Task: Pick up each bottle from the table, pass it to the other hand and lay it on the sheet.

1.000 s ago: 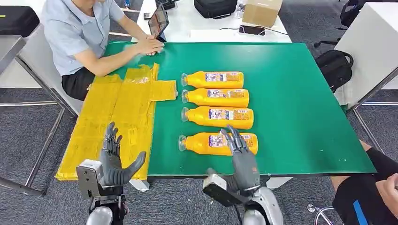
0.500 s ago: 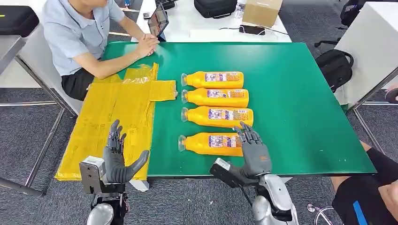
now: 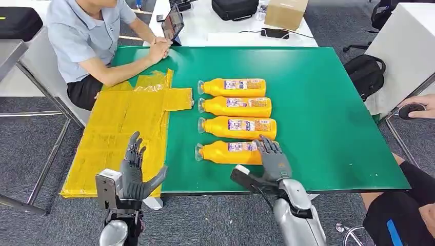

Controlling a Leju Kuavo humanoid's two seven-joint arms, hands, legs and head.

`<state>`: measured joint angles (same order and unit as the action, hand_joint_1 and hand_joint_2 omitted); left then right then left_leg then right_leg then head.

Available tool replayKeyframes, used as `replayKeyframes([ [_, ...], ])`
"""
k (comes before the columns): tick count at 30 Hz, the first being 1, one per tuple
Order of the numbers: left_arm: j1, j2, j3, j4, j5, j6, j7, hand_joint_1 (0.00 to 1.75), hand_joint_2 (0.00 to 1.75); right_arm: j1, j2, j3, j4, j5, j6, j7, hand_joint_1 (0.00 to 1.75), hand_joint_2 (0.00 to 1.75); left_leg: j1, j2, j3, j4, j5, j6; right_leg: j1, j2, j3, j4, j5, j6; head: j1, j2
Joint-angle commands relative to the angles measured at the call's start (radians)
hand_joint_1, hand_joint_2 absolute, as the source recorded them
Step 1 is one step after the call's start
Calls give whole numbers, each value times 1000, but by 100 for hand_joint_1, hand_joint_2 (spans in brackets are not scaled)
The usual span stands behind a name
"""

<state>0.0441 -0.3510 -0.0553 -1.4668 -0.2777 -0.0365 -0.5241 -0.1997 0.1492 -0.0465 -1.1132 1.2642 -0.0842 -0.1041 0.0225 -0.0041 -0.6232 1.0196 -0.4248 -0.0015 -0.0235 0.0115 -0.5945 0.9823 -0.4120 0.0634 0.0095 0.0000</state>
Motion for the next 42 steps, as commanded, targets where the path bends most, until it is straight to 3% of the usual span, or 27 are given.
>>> replayKeyframes([
  [1, -70, 2, -18, 76, 11, 1, -1, 0, 175, -136, -10, 8, 293, 38, -44, -9, 0, 175, 0, 0, 5, -1, 0, 2, 1, -1, 5, -2, 0, -3, 0, 0],
  [9, -64, 2, -2, 58, 11, 3, 0, 0, 175, -159, 9, 50, 321, 59, -35, -12, 0, 175, 0, 2, 5, -1, 0, 1, 1, 1, 4, -1, 1, -3, 0, 0],
  [15, -67, 2, 5, 60, 7, -3, -2, 0, 175, -215, -31, 57, 527, 68, 1, 46, 0, 175, 1, 0, 6, -1, 0, 1, 1, -1, 5, -2, 1, -3, 0, 0],
  [25, -67, 2, 4, 61, 7, -3, -2, 0, 175, -222, -28, 57, 540, 66, 0, 46, 0, 175, 1, -1, 20, -2, -5, 1, 1, -2, 8, -4, -4, -7, 0, 0],
  [26, -68, 2, 4, 62, 7, -6, -3, 0, 175, -223, -37, 63, 558, 70, 29, 63, 134, 175, 1, 0, 22, -1, -6, 1, 1, -1, 9, -4, -5, -6, 0, 0],
  [27, -69, 2, 7, 65, 7, -11, -4, 0, 175, -222, -49, 59, 584, 63, 54, 67, 175, 175, 1, -2, 22, -2, -5, 1, 2, -3, 10, -5, -4, -7, 0, 0],
  [32, -69, 2, 18, 63, 4, -17, -7, 0, 175, -191, -81, 56, 629, 47, 67, 36, 175, 175, 1, -2, 27, -2, -5, 1, 2, -2, 15, -5, -5, -6, 0, 0],
  [38, -68, 2, 25, 55, 5, -22, -7, 0, 175, -99, -64, 72, 508, -50, 74, -77, 175, 175, 1, -5, 32, -2, -7, 1, 2, -4, 22, -6, -8, -4, 1, 0],
  [42, -70, 2, 26, 53, 7, -22, -7, 0, 175, -85, -64, 90, 478, -63, 75, -83, 175, 175, 2, -5, 36, -2, -8, 2, 2, -4, 26, -8, -8, -4, 0, 0],
])
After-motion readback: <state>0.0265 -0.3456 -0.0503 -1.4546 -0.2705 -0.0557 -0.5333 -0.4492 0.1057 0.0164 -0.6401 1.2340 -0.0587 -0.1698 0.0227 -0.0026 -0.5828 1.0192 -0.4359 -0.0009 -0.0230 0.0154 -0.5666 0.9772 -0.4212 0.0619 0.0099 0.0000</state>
